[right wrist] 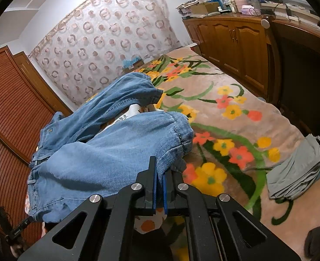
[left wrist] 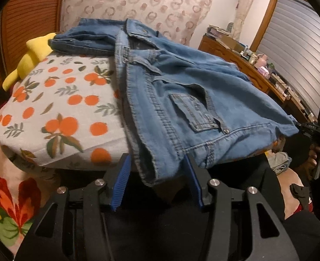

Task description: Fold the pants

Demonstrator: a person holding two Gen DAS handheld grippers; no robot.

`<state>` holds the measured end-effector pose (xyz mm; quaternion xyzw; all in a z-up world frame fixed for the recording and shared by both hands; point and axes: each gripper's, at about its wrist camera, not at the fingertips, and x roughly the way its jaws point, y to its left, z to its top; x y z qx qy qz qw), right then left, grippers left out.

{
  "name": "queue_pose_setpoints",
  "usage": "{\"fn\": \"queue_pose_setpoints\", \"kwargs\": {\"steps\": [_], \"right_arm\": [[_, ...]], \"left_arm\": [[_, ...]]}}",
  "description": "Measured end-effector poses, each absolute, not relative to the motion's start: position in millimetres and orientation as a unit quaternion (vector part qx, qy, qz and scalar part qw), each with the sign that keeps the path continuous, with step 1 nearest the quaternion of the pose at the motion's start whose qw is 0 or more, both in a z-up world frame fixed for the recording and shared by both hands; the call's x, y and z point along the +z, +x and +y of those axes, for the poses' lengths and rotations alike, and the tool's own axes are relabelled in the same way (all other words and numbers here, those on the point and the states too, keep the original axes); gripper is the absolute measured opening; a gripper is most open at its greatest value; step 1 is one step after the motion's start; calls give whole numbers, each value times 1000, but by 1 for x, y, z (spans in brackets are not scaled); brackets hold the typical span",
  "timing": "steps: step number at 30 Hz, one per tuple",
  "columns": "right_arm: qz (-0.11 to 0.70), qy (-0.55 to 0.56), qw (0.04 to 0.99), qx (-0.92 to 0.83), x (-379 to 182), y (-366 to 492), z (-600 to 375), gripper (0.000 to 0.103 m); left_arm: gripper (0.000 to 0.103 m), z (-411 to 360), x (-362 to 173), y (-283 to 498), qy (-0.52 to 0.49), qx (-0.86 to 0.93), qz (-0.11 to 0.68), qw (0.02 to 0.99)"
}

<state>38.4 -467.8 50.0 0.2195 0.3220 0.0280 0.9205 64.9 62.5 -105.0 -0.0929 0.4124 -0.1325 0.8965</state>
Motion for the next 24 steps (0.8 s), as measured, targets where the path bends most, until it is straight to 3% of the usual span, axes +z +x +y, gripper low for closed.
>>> {"fn": "queue_pose_setpoints", "kwargs": {"steps": [3, 4, 5, 12, 24], "right_arm": [[321, 219, 921, 28, 50, 38, -468, 4], [321, 220, 921, 29, 50, 38, -468, 4], [321, 220, 921, 29, 49, 37, -468, 4], [298, 230, 925, 51, 60, 29, -469, 4], [227, 192, 950, 97, 124, 0, -450, 4]], "left_arm": [[39, 59, -107, 67, -85, -126, 416, 897], [21, 59, -107, 66, -85, -126, 414, 898], [13, 61, -106, 65, -83, -120, 410, 900], [10, 77, -79, 56, -82, -116, 382, 913], [7, 97, 16, 54, -50, -107, 301, 946]]}}
